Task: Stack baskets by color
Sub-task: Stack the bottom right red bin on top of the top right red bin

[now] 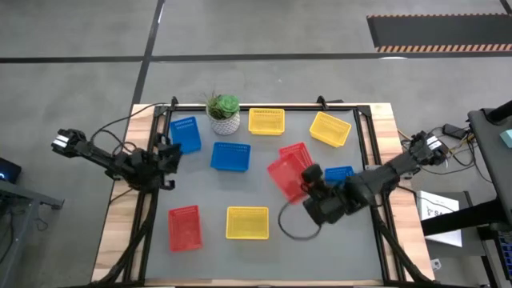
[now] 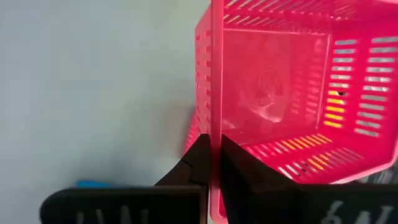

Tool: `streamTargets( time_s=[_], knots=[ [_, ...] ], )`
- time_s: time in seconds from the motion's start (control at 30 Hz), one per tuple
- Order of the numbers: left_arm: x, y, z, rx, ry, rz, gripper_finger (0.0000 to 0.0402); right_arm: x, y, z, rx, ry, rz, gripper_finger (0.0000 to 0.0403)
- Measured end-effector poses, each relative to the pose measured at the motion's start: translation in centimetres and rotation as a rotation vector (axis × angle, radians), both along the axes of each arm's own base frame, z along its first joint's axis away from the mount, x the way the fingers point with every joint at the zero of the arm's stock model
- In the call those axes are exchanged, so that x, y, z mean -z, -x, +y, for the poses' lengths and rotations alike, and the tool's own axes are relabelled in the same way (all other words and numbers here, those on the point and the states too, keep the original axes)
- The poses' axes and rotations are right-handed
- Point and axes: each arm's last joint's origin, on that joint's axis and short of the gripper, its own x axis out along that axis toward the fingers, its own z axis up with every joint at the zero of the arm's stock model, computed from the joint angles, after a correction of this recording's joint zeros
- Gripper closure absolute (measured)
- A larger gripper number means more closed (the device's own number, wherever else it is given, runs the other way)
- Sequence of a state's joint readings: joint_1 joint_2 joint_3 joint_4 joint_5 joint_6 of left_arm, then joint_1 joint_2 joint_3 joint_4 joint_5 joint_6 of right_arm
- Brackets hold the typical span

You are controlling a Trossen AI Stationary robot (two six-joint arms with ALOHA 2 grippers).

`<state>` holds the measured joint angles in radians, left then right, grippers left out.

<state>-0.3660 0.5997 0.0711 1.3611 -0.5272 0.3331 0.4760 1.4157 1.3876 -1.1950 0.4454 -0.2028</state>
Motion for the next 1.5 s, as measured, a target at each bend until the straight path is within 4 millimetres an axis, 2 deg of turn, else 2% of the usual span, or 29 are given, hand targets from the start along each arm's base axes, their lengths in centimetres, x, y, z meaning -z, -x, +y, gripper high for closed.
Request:
streamTargets(
  time_s=[0.2, 0.47, 0.63, 0.9, 1.1, 1.27, 1.5],
  knots=[
    [-0.8, 1.0, 0.4, -0.039, 0.004, -0.101, 0.0307, -0.7, -0.9, -4.0, 0.12, -0.013, -0.009, 0.0392],
    [0.3, 0.9, 0.3, -0.025, -0.001, -0.064, 0.0307, -0.5, -0.8, -7.5, 0.165, -0.077, 0.026, 0.0392],
    [0.3, 0.9, 0.3, -0.023, 0.0, -0.065, 0.0307, 0.4, 0.0, -9.0, 0.196, -0.159, -0.001, 0.0392],
    [0.3, 1.0, 0.4, -0.022, 0.003, -0.072, 0.0307, 3.0, 1.4, -10.3, 0.175, -0.176, -0.052, 0.0392],
    [0.3, 1.0, 0.4, -0.023, 0.002, -0.071, 0.0307, 5.3, 2.0, -10.7, 0.192, -0.17, -0.019, 0.0392],
    [0.3, 1.0, 0.4, -0.024, 0.001, -0.07, 0.0307, 6.6, 2.0, -10.8, 0.2, -0.163, 0.019, 0.0392],
    [0.3, 1.0, 0.4, -0.024, 0.002, -0.072, 0.0307, 7.1, 1.1, -10.8, 0.257, -0.18, 0.026, 0.0392]
  ],
)
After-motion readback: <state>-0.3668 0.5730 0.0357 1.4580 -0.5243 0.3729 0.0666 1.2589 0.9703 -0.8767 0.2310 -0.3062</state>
